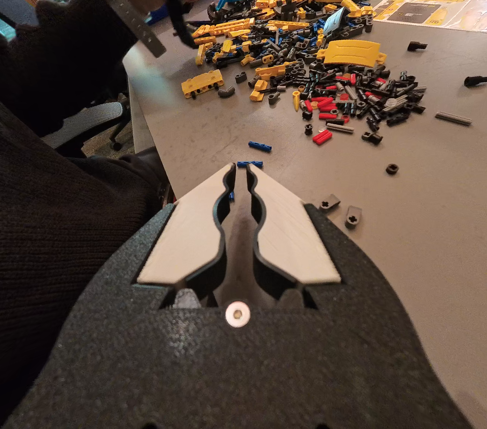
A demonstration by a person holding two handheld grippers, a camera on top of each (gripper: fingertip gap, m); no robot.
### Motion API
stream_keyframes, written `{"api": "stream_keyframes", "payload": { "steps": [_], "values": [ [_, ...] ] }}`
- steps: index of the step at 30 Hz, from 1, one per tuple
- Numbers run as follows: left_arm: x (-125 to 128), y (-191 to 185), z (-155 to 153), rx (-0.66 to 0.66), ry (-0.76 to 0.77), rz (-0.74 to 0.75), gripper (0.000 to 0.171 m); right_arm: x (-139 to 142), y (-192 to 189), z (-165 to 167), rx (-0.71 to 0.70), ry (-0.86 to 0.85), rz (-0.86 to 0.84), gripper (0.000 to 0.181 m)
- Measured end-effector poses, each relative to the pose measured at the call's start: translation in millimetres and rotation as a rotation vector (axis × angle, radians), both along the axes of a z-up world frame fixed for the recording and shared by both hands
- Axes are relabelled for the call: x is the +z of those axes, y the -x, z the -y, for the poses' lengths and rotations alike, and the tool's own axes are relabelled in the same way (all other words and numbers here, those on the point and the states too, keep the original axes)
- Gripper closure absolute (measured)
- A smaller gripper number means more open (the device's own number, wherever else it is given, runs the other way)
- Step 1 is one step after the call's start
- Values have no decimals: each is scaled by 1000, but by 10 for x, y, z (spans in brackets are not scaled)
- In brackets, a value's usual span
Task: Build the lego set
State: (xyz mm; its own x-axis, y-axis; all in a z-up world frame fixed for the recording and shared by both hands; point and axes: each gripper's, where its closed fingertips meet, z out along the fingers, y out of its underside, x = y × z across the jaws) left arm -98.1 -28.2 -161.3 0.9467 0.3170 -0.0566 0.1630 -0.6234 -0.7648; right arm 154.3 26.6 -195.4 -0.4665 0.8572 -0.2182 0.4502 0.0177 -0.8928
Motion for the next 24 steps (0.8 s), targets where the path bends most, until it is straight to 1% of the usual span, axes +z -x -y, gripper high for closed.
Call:
{"api": "stream_keyframes", "payload": {
  "steps": [3, 6, 10, 14, 17, 19, 21, 24],
  "values": [
    [-72, 101, -163, -125, 94, 5, 158, 5, -4, 4, 4, 0, -4, 174],
    [-214, 176, -266, -249, 199, -9, 159, 16, -7, 6, 5, -3, -14, 174],
    [-413, 309, -275, -353, 327, -56, 158, 19, -10, 10, 9, -1, -17, 174],
    [-529, 279, -294, -455, 382, -58, 159, 24, -18, 20, 18, 5, -18, 174],
    [-579, 271, -339, -489, 406, -87, 160, 22, -18, 21, 21, 13, -11, 174],
    [-636, 301, -344, -486, 445, -106, 160, 20, -17, 21, 22, 16, -9, 174],
    [-636, 272, -360, -499, 447, -103, 161, 21, -17, 20, 22, 17, -9, 174],
    [-628, 280, -365, -489, 454, -135, 169, 21, -16, 19, 21, 17, -9, 174]
  ]
}}
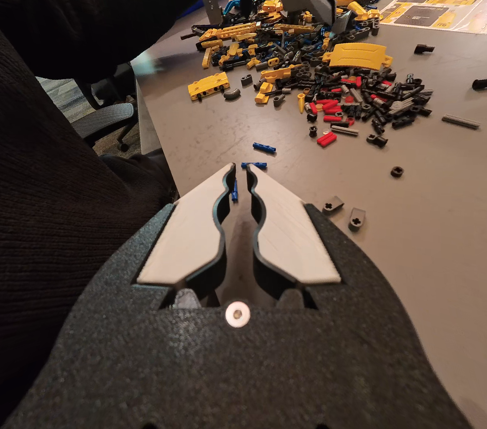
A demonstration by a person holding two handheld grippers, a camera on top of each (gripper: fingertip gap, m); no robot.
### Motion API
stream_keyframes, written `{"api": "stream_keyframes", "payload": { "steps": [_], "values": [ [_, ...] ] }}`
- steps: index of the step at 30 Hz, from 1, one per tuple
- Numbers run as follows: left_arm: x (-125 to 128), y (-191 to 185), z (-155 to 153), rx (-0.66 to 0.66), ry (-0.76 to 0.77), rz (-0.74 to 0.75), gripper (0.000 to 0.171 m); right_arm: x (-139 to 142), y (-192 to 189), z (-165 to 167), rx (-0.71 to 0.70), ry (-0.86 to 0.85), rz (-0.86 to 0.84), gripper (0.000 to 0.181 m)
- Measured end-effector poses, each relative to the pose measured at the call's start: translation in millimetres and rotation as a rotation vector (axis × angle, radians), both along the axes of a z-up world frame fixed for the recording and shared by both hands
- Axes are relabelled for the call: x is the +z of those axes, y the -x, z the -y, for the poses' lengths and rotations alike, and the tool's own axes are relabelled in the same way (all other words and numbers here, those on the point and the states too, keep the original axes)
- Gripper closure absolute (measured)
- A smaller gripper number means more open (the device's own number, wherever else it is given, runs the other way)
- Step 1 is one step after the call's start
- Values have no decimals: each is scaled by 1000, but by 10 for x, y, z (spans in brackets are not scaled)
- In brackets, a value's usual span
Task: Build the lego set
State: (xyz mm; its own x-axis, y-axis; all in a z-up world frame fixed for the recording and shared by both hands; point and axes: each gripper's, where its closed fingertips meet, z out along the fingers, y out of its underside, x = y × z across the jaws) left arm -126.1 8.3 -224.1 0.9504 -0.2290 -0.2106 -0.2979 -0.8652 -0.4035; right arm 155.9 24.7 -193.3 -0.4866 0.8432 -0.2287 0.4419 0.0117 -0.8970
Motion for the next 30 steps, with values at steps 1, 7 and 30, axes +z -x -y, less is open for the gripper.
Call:
{"api": "stream_keyframes", "payload": {
  "steps": [1, 7, 30],
  "values": [
    [23, 15, -2, 3, -13, -29, 169, 1, -1, 0, 0, -1, -1, 174],
    [478, -270, 55, 36, -156, -50, 168, 4, -1, 0, -1, -5, -6, 174],
    [29, -2679, 96, 140, -120, 450, 167, 25, -14, 10, -7, -45, -50, 174]
  ]
}}
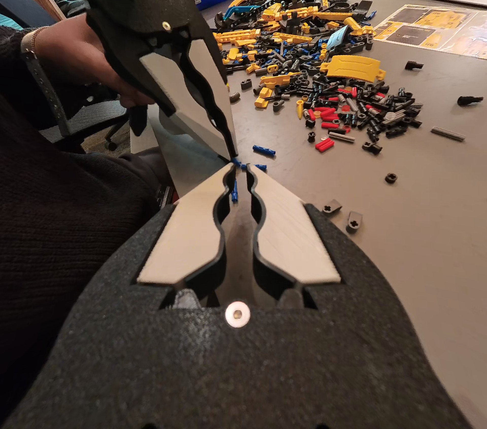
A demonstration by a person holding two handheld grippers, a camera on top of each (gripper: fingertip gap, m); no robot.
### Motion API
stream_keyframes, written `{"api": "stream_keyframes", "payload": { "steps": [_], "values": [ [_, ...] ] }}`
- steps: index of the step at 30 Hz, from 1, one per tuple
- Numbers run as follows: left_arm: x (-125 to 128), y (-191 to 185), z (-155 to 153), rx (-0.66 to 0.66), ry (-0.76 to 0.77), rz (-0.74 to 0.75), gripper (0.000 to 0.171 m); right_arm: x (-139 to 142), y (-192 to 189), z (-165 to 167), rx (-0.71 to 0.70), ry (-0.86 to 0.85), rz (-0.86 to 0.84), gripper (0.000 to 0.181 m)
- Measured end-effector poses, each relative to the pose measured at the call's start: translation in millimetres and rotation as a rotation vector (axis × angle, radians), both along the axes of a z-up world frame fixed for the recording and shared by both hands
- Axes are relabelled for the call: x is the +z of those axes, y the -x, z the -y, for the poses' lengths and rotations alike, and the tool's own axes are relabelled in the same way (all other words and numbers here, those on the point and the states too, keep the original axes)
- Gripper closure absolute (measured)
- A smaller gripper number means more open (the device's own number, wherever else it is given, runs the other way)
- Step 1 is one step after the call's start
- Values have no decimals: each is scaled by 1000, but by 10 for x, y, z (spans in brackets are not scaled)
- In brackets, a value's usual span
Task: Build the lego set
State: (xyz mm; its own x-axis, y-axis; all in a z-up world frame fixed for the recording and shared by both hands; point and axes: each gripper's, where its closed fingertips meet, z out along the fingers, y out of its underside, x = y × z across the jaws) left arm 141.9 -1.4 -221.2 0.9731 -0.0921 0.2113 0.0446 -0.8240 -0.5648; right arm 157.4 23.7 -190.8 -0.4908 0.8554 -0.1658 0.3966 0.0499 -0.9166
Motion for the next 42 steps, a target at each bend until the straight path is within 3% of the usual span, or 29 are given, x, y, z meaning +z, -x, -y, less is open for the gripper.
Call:
{"api": "stream_keyframes", "payload": {
  "steps": [7, 15, 20, 31, 38, 42],
  "values": [
    [148, 86, 45, 31, -84, 6, 161, -7, 0, 0, 2, 6, 9, 177],
    [231, 353, 251, 171, -209, 50, 161, -14, 4, -4, 0, 12, 17, 177],
    [294, 154, 240, 139, -334, 162, 161, -19, 7, -5, 1, 19, 27, 177],
    [10, 134, 232, 106, -268, -9, 160, -30, 15, -13, -4, 27, 40, 177],
    [85, 84, 191, 110, -354, 59, 160, -26, 15, -15, -4, 33, 42, 179],
    [127, 7, 194, 72, -356, 209, 160, -26, 13, -11, 1, 39, 45, 180]
  ]
}}
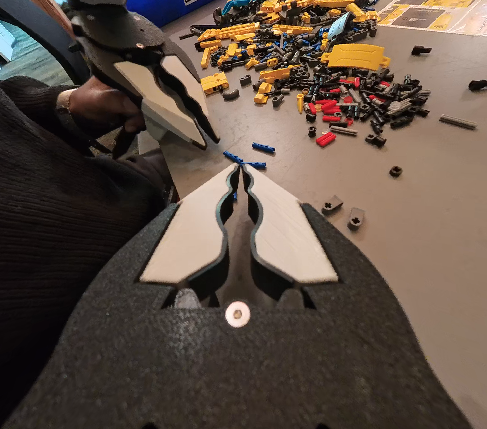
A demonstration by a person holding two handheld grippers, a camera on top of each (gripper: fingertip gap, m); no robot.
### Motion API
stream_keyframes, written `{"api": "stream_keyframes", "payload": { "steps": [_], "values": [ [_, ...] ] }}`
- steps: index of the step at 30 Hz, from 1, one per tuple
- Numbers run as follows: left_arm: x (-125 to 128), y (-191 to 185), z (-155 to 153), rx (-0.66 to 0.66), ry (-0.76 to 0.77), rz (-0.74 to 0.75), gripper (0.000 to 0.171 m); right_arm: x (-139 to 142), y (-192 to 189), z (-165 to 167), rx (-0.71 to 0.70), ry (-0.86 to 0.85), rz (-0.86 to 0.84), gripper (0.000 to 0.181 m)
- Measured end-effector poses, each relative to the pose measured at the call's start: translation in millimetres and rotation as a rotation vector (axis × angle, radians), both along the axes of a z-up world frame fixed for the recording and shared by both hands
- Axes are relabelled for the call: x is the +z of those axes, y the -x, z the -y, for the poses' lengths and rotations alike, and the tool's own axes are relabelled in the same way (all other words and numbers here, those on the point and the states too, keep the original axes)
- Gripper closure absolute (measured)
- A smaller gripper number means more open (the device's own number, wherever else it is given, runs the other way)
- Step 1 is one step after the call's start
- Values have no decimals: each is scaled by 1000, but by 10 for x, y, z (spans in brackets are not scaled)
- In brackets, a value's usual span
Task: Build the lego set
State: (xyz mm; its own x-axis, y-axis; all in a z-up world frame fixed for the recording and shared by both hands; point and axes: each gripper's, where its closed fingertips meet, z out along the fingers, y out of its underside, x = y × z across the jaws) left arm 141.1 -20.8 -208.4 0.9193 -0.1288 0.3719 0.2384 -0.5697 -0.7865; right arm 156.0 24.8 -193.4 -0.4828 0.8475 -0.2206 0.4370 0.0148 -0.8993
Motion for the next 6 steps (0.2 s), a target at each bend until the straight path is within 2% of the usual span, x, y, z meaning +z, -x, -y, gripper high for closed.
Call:
{"api": "stream_keyframes", "payload": {
  "steps": [3, 6],
  "values": [
    [88, 9, -1, -12, -39, 135, 160, 0, -2, 3, 5, 6, 3, 180],
    [189, 54, 4, 2, -105, 177, 160, 2, -2, 4, 5, 9, 3, 180]
  ]
}}
